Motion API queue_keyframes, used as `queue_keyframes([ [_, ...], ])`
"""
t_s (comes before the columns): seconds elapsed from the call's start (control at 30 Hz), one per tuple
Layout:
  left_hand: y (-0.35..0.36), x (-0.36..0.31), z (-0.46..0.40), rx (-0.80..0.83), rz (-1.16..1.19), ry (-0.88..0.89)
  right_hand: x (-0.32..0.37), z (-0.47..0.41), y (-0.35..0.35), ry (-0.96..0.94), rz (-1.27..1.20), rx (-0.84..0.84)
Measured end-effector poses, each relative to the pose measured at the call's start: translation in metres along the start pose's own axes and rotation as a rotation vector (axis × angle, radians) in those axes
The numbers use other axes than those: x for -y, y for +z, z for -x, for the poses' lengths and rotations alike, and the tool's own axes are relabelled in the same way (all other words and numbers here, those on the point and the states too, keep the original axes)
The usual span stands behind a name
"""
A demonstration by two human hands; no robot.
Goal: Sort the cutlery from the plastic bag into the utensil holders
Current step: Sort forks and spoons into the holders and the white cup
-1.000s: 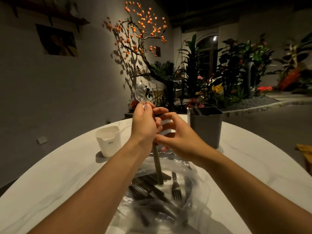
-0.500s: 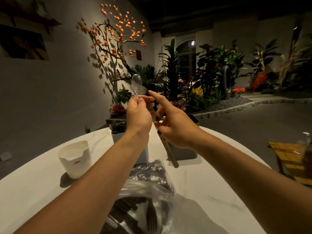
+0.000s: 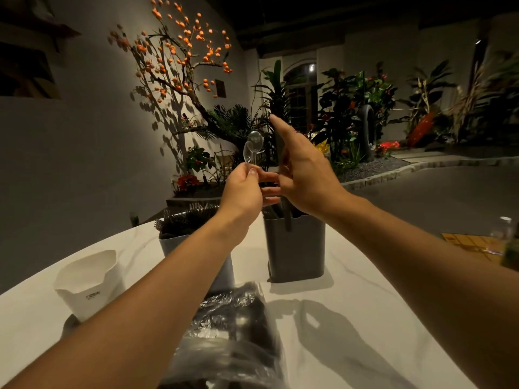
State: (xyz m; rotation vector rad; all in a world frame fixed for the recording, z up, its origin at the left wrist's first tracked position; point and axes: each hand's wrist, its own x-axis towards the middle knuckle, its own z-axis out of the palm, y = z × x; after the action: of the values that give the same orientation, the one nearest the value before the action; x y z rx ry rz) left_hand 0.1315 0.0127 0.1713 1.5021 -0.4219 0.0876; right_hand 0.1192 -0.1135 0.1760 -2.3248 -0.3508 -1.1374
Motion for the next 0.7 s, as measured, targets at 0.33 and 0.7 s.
queue_keyframes([
  [0.33,0.001,0.023,-0.023,-0.027,0.02,-0.034,-0.029,-0.014,0.013,0.007,0.017,-0.294],
  [0.7,-0.003,0.024,-0.012,0.008,-0.048,-0.028,-0.038,0.013,0.027,0.065,0.078,-0.146],
])
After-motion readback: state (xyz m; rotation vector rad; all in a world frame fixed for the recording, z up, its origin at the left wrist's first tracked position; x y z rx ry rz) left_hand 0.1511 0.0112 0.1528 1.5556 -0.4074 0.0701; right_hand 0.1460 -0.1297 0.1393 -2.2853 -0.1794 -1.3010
